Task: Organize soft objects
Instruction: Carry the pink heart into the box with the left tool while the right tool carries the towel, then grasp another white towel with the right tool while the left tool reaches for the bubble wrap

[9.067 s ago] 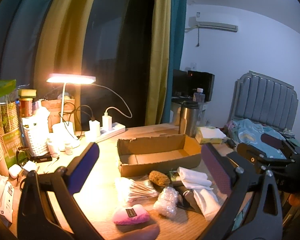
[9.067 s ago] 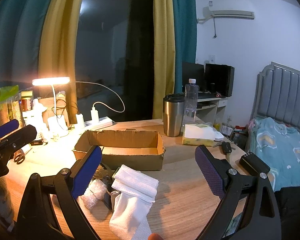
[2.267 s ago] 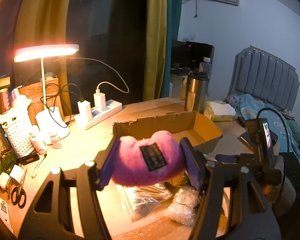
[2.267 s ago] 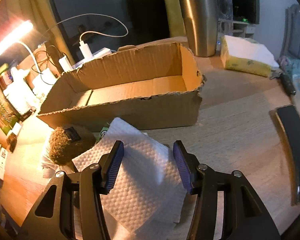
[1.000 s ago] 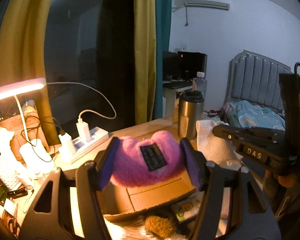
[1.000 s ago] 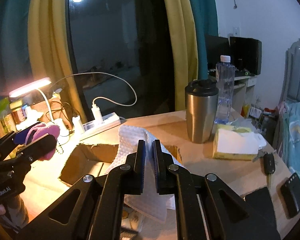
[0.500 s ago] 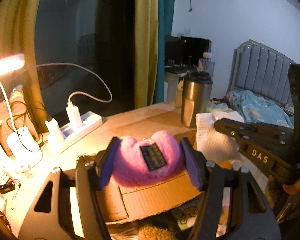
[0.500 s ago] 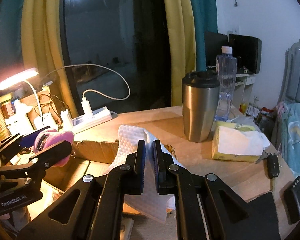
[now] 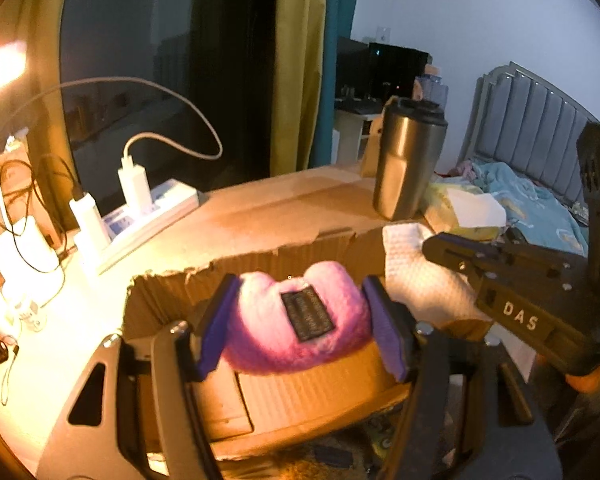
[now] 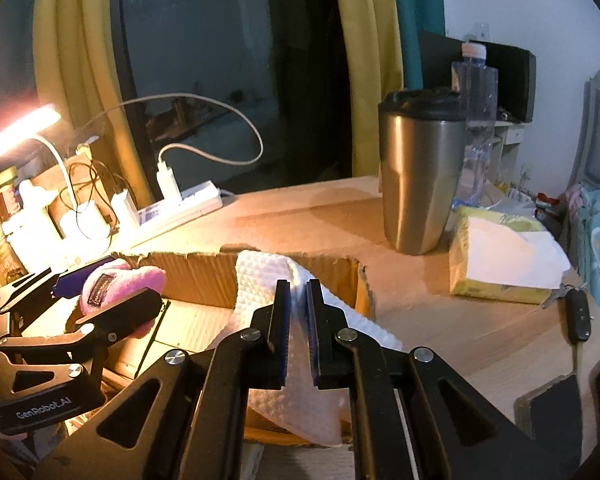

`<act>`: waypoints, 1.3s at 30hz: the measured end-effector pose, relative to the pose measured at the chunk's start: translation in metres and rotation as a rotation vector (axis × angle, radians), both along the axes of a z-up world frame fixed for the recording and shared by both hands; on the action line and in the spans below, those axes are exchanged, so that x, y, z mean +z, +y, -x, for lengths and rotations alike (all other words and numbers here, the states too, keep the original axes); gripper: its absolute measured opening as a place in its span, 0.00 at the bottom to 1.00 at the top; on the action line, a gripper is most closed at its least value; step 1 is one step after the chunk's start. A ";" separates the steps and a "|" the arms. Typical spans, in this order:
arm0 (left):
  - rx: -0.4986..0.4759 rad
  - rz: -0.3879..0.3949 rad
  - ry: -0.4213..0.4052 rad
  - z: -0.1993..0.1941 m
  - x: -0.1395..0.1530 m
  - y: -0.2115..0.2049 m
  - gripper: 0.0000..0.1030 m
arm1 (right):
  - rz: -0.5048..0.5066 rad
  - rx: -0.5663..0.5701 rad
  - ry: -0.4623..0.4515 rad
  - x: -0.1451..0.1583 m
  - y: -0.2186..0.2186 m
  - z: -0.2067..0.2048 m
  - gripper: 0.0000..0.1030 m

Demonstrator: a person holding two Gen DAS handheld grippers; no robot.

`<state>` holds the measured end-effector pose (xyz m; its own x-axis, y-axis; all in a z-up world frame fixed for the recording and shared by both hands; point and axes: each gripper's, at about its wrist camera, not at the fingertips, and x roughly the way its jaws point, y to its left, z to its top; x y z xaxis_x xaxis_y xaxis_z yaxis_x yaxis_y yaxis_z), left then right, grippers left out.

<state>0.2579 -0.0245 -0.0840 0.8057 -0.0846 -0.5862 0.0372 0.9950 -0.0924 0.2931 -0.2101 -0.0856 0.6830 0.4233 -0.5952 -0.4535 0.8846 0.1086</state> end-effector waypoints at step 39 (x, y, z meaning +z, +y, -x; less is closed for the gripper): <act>0.057 0.053 -0.126 0.123 0.042 0.031 0.83 | 0.030 -0.054 -0.037 0.031 -0.017 0.098 0.40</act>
